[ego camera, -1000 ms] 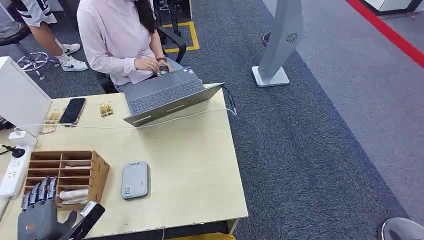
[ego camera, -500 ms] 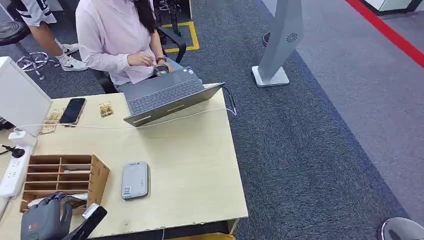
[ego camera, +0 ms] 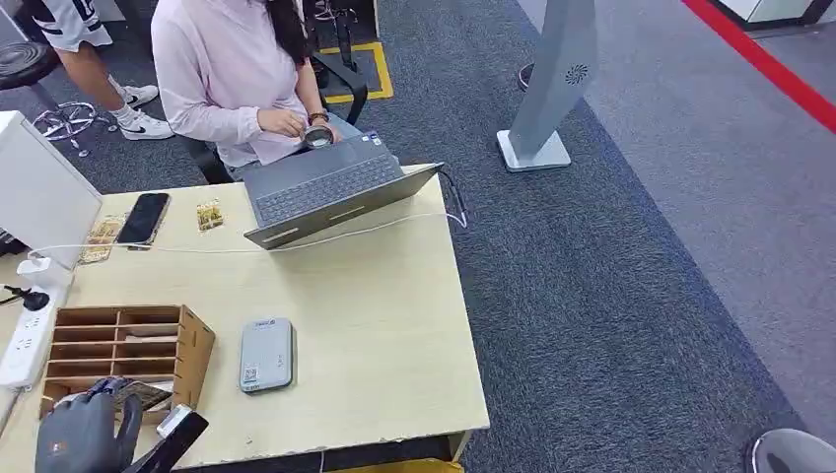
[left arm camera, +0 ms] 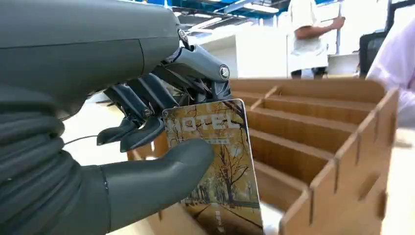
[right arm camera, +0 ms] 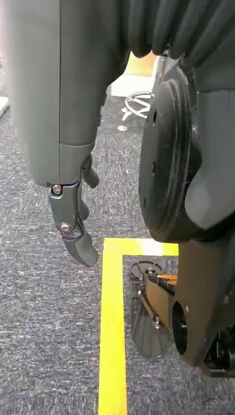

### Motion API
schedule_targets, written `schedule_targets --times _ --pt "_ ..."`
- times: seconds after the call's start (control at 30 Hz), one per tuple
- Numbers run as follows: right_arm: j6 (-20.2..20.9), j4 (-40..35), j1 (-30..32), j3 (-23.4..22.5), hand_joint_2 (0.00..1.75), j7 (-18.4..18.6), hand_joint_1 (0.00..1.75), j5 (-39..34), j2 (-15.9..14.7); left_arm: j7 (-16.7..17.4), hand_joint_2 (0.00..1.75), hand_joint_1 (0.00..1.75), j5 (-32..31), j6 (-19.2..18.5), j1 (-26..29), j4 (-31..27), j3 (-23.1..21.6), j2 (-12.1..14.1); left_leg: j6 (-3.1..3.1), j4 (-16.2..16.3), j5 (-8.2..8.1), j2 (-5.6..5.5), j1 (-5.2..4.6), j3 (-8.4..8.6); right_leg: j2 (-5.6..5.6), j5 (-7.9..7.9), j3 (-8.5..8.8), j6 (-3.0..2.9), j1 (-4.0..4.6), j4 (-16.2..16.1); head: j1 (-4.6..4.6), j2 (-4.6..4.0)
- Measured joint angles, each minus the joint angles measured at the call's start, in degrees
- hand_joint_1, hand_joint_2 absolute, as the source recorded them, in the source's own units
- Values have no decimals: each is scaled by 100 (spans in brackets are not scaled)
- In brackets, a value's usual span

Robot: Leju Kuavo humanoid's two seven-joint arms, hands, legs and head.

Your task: Pass the card to the sensor for recognition and then transmit it.

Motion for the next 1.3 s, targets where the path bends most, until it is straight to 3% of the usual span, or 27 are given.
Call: schedule_targets --times 0.3,0.43,0.53,0.6,0.73,0.93,1.1,1.3 --pt "-22 0 20 -140 0 -2 0 -103 0 -120 175 175 216 79 488 -1414 -155 450 0 0 0 0 0 -1 0 0 -2 0 0 0 0 0" --pt "-39 0 29 -190 0 2 0 -98 0 -266 175 175 452 469 704 -2053 -247 719 0 0 0 -1 1 -1 -1 0 -2 0 0 0 2 0" --pt "2 0 27 -205 0 44 0 22 0 -282 175 175 719 677 517 -2295 -249 881 0 1 2 -5 0 4 -10 0 -15 0 0 -1 -4 0" --pt "72 0 20 -183 0 107 0 220 0 -277 175 175 537 866 -117 -2185 -232 903 7 1 22 -43 0 -13 -57 1 -14 0 0 -1 2 0" --pt "212 -2 -64 -13 0 177 0 556 0 -295 175 175 -51 1399 -1748 -1076 -140 920 -10 0 51 -70 1 -17 -79 29 -5 -9 0 2 2 0" --pt "299 -2 -91 219 0 197 0 802 0 -174 175 175 -1146 1974 -3854 1421 -101 983 -11 1 82 -54 4 -31 -59 60 -23 -8 9 6 -2 0" --pt "317 -2 -97 326 0 232 0 883 0 118 175 175 -1725 2153 -4939 3153 -112 972 -10 2 82 -28 4 -41 -30 69 -43 -2 9 6 -4 0" --pt "317 -2 -100 348 0 262 0 885 0 164 175 175 -1742 2326 -5539 4221 -186 852 -10 3 81 -19 2 -57 -21 68 -59 -1 8 6 2 0"
